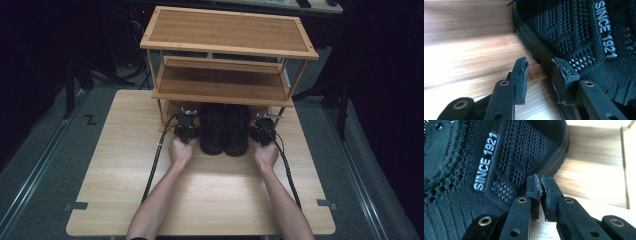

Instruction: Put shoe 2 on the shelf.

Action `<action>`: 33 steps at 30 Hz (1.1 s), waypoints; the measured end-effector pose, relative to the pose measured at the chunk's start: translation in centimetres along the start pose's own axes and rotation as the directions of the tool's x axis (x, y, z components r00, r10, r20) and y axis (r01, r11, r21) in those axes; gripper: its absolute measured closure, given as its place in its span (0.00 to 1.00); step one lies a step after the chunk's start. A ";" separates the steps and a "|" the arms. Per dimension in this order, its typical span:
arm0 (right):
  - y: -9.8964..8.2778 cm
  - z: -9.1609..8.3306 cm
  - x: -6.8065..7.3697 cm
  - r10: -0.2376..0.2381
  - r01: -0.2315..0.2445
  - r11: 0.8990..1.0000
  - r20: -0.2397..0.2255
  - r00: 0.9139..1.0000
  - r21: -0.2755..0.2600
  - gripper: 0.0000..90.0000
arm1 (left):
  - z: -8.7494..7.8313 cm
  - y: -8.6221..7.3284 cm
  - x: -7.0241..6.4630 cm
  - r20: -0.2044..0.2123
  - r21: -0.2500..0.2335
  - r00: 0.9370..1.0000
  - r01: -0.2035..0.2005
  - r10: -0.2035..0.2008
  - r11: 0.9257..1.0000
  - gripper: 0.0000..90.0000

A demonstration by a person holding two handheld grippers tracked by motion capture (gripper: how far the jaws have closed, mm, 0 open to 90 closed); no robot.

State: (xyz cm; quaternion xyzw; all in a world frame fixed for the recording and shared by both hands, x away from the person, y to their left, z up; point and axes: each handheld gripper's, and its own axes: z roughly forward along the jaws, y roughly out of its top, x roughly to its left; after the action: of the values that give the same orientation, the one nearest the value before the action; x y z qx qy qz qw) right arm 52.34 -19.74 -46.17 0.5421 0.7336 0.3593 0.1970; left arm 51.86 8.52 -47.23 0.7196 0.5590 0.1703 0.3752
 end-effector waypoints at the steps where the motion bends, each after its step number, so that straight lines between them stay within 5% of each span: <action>1: 0.1 0.1 0.0 0.002 -0.002 1.000 0.001 1.000 0.002 0.94 | 0.1 0.1 0.1 -0.004 0.000 1.000 0.010 -0.010 1.000 0.71; 9: 0.1 1.2 -0.7 0.026 -0.027 0.999 0.032 0.999 0.043 0.92 | 0.6 -0.1 0.7 -0.010 0.001 0.999 0.045 -0.045 0.999 0.68; 12: -0.1 1.2 -1.2 0.067 -0.067 0.997 0.013 0.998 0.038 0.86 | 0.6 -0.1 0.7 -0.023 0.001 0.999 0.038 -0.038 0.999 0.63; 17: -0.1 0.9 -1.6 0.043 -0.043 0.999 0.025 0.999 0.018 0.70 | 0.2 -0.2 1.2 -0.011 0.010 1.000 0.023 -0.023 1.000 0.51; 24: -0.5 -1.1 -2.3 -0.009 0.010 0.999 0.032 0.999 -0.030 0.63 | -1.8 -0.5 1.4 -0.014 -0.016 0.999 -0.052 0.052 0.999 0.44; 33: -2.4 -3.4 -3.4 -0.019 0.018 0.998 -0.010 1.000 -0.063 0.63 | -5.3 -1.9 1.8 -0.018 -0.102 0.996 -0.092 0.090 0.991 0.45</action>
State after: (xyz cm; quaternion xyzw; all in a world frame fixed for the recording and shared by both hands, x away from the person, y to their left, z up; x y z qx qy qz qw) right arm 49.58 -24.35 -46.02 0.5270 0.7280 0.3830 0.2133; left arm 47.64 12.27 -45.48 0.7230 0.5185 0.2205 0.3997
